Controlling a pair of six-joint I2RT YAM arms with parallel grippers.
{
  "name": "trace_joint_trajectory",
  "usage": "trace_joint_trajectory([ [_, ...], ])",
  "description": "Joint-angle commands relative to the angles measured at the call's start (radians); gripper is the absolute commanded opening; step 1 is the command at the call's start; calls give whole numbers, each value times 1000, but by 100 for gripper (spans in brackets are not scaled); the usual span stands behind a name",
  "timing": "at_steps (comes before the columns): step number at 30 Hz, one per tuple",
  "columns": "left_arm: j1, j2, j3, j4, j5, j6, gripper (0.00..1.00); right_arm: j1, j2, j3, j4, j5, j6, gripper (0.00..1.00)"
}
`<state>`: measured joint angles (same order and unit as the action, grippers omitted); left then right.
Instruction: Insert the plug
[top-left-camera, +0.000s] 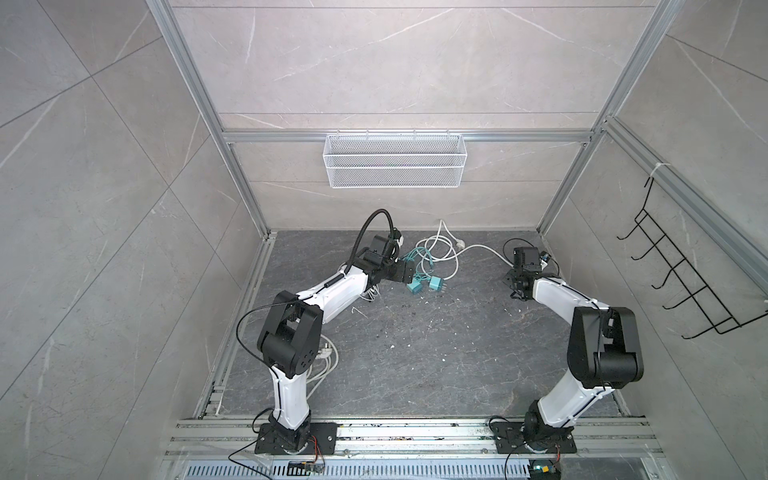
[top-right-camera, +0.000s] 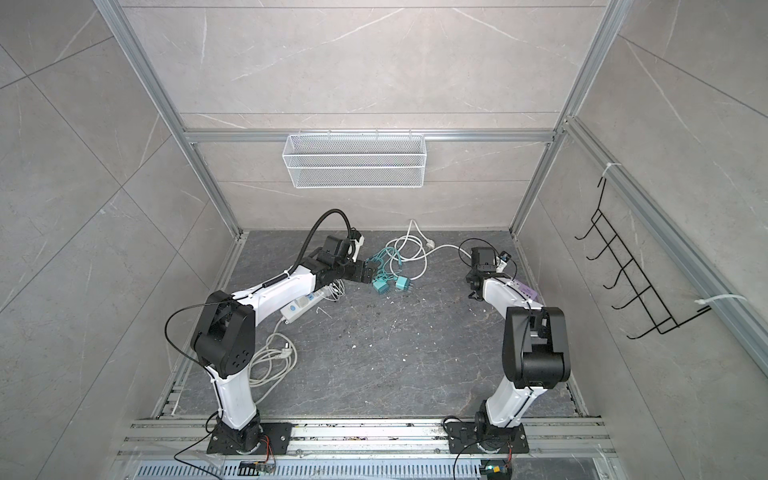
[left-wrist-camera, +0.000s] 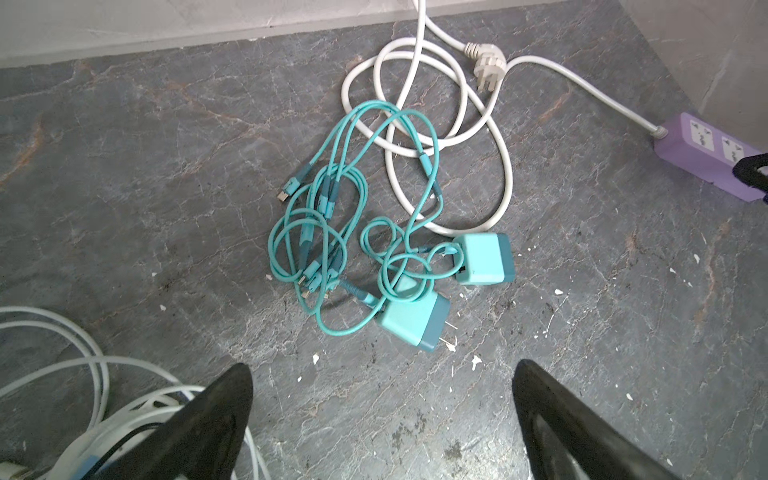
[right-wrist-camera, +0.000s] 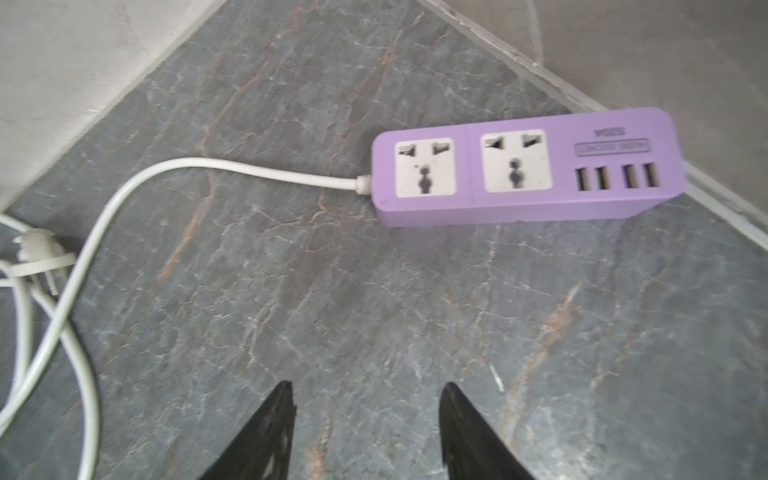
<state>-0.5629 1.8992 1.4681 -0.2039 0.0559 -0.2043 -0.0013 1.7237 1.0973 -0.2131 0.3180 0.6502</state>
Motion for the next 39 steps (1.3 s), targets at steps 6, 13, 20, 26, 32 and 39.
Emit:
trace_joint_trajectory([
  [6,-3,-25,27,-47,-2,19,100,219,260,319,-142,11,-44,55],
  [13,-2,-80,-11,-70,-40,44,100,282,459,589,-277,-40,-35,51],
  [20,3,-129,-77,-75,-53,57,100,317,611,799,-422,-44,-25,45],
  [26,10,-177,-121,-75,-54,77,100,321,668,872,-518,-31,-17,41],
  [32,13,-207,-158,-64,-56,78,100,321,701,909,-588,-29,-33,31],
  [39,23,-249,-211,-57,-71,74,100,321,663,812,-566,-58,-33,15],
])
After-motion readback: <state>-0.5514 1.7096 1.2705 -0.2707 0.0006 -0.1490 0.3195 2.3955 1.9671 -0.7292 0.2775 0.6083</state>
